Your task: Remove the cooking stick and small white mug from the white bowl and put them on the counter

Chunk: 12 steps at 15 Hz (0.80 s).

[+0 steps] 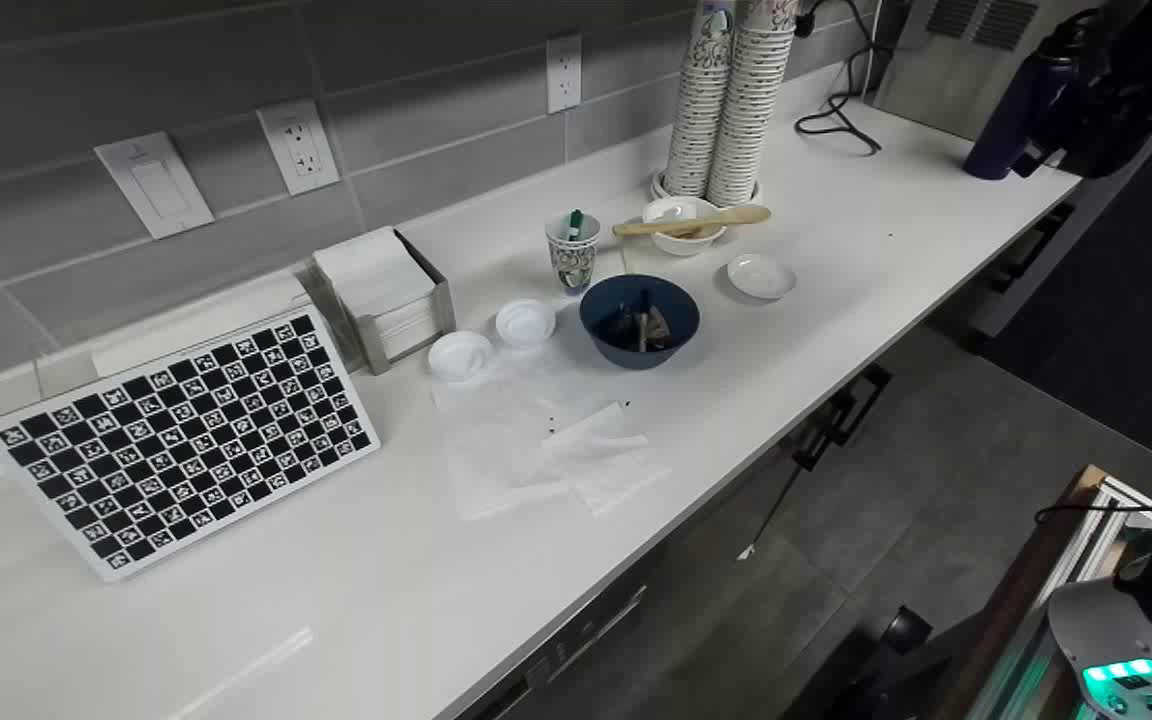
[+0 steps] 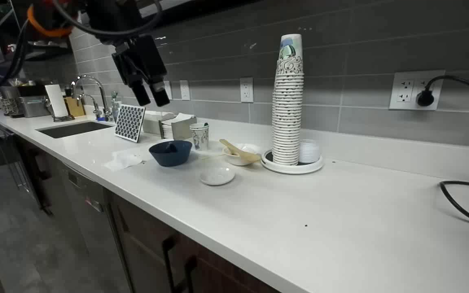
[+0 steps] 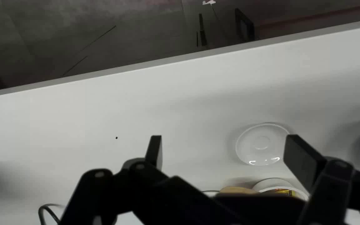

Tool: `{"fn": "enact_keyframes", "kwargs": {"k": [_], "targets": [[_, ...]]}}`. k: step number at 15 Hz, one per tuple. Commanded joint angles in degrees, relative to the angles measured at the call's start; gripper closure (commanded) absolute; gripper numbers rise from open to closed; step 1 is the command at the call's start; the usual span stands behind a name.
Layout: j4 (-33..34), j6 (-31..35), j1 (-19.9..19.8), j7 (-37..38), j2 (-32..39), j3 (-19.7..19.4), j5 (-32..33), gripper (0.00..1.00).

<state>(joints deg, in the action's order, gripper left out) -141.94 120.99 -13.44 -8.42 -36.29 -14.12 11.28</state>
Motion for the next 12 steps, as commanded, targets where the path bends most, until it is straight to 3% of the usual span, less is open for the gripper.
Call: {"fn": "enact_keyframes", "kwargs": {"k": [1,10,12], "targets": [[0.2,-0.2,-0.2,-0.1,0.1,0.2,-0.2,0.00],[0.2,-0.2,-0.2,-0.1,0.1,0.2,-0.2,0.00],[1.3,2.8,0.3,2.7,2.7,0.7,-1.4,0.00]]}}
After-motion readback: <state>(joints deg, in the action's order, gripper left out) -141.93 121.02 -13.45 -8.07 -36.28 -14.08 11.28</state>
